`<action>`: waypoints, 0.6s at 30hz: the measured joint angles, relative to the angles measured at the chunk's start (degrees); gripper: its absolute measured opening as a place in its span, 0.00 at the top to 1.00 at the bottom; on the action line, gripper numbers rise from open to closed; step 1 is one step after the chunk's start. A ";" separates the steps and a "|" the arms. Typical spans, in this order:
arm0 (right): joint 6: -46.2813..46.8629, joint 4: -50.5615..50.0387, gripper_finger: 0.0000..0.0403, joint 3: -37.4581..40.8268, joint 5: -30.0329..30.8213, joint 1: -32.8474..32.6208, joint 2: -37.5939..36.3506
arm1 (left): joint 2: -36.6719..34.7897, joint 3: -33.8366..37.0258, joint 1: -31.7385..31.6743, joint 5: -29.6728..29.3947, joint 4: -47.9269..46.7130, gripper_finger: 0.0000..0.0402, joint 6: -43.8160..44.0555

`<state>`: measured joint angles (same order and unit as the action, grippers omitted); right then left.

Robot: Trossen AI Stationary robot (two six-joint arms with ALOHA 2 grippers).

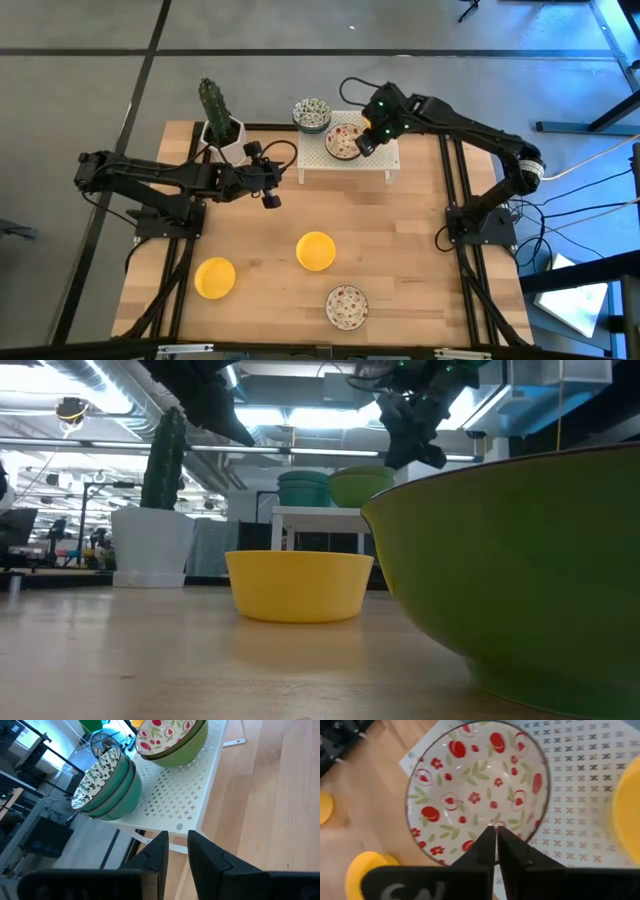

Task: Pick & Place Mini bowls
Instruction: Adjust the red white stacked bowl on the shelf

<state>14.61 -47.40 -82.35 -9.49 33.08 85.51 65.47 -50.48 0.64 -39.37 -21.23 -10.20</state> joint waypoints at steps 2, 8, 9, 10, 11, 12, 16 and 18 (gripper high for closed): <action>-0.02 -0.09 0.97 0.00 0.88 0.06 0.00 | 0.00 0.00 0.00 -0.01 0.00 0.83 0.00; -0.26 -0.24 0.98 0.41 1.12 0.37 0.00 | 0.00 0.00 0.00 0.02 0.00 0.84 0.00; -0.28 -0.22 0.98 0.57 1.20 0.37 0.00 | 0.00 0.00 0.00 0.02 0.00 0.84 0.02; -0.29 -0.20 0.97 0.76 1.38 0.37 0.00 | 0.00 0.00 0.00 0.01 0.00 0.83 0.02; -0.29 -0.21 0.97 0.97 1.39 0.37 0.00 | 0.00 0.00 0.00 0.01 0.00 0.83 0.02; -0.29 -0.25 0.98 1.09 1.40 0.37 0.00 | 0.00 0.00 0.00 0.02 0.00 0.83 0.02; -0.88 0.26 0.99 1.16 1.54 -0.30 -0.54 | 0.00 0.00 0.00 0.00 0.00 0.84 0.02; -1.82 1.12 0.98 1.16 1.58 -1.41 -1.91 | 0.00 0.00 0.00 0.01 0.00 0.84 0.02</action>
<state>12.80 -46.28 -81.19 -7.91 31.67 83.61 65.47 -50.48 0.64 -39.36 -21.23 -10.17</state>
